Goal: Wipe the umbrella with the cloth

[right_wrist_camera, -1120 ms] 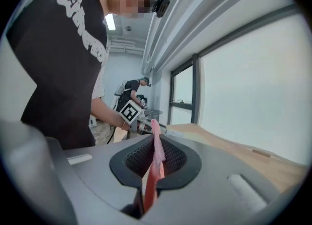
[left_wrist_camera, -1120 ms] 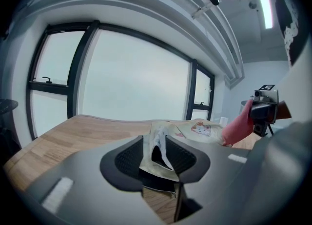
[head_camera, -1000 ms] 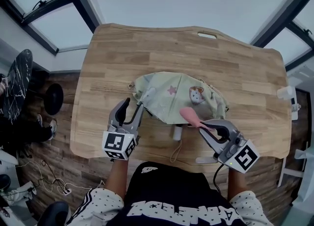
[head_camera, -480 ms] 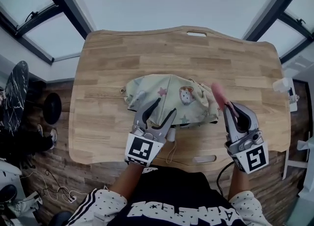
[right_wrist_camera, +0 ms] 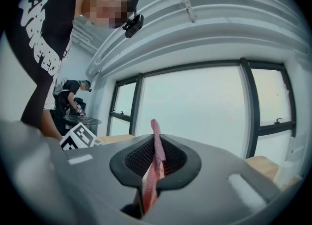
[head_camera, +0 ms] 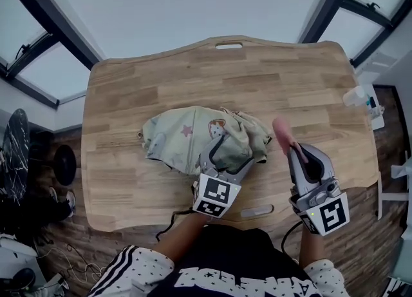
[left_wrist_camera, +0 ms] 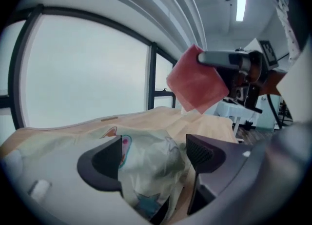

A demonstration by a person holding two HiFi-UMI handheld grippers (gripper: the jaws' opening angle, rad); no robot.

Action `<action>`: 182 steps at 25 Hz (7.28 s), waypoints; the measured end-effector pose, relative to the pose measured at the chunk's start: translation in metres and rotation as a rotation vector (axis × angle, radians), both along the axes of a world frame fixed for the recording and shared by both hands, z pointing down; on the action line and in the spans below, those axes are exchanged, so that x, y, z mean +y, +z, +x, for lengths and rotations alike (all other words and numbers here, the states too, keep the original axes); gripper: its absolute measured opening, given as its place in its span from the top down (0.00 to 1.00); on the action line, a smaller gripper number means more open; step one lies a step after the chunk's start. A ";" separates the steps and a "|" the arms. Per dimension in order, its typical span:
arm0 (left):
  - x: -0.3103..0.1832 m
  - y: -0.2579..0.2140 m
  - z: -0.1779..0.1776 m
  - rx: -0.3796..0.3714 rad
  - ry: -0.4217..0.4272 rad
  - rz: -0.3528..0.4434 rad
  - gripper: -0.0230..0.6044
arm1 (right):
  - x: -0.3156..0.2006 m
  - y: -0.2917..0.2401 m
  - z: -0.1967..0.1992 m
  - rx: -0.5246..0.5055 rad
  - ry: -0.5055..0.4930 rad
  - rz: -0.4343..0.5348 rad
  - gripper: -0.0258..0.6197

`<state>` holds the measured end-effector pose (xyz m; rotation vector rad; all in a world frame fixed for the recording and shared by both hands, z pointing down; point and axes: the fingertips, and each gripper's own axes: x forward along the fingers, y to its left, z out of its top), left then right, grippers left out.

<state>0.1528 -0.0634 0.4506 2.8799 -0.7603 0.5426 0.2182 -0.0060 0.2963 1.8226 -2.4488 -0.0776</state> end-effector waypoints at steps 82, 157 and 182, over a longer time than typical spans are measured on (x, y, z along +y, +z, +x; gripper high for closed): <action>-0.081 -0.007 -0.196 0.399 -0.363 -0.286 0.86 | -0.114 0.124 -0.190 0.239 -0.434 -0.234 0.92; -0.081 0.002 -0.203 0.330 -0.366 -0.264 0.96 | 0.001 0.175 -0.154 0.338 -0.582 -0.343 0.92; -0.037 -0.038 -0.228 0.374 -0.296 -0.126 0.85 | -0.020 0.063 -0.117 0.092 -0.309 -0.094 0.92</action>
